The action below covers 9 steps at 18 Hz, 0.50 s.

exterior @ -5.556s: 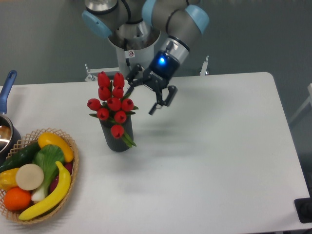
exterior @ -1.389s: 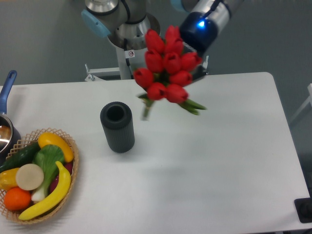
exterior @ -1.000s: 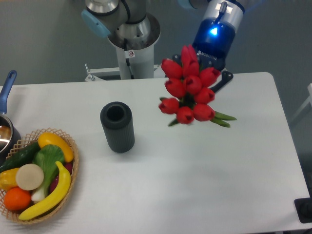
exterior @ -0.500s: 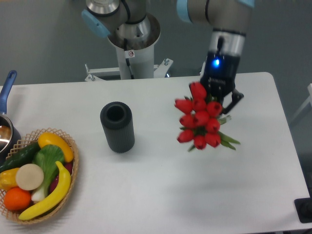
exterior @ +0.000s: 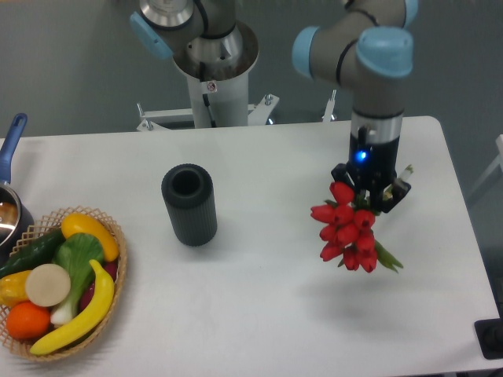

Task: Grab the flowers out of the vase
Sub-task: 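Carry the tulip bunch away from the vase over the open table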

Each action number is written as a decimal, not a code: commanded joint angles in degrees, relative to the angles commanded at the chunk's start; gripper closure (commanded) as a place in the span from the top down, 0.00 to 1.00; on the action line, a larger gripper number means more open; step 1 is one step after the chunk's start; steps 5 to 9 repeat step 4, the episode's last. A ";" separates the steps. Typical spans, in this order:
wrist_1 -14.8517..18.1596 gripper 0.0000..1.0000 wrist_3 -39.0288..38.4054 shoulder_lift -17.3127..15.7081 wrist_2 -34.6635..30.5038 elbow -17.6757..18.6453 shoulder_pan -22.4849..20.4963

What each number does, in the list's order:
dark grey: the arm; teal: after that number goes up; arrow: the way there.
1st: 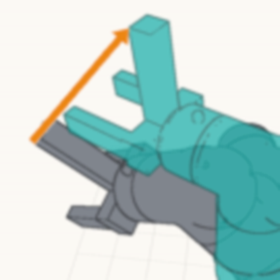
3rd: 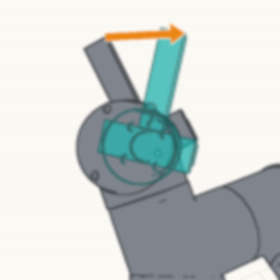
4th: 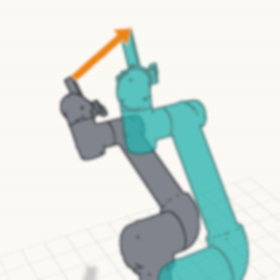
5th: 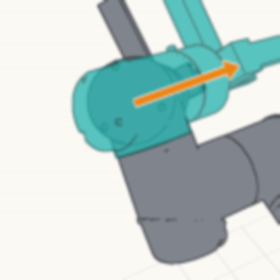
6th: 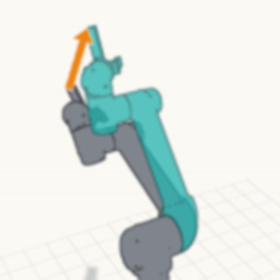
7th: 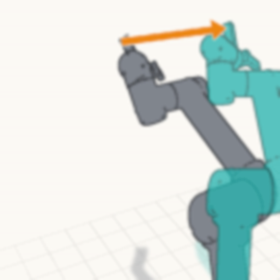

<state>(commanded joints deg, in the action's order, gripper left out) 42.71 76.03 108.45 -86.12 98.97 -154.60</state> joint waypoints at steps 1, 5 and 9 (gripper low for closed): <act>2.79 0.19 0.00 0.62 -1.75 -1.66 1.05; 3.08 0.19 -0.17 0.80 -2.12 -0.89 1.23; 3.08 0.19 -0.17 0.80 -2.12 -0.89 1.23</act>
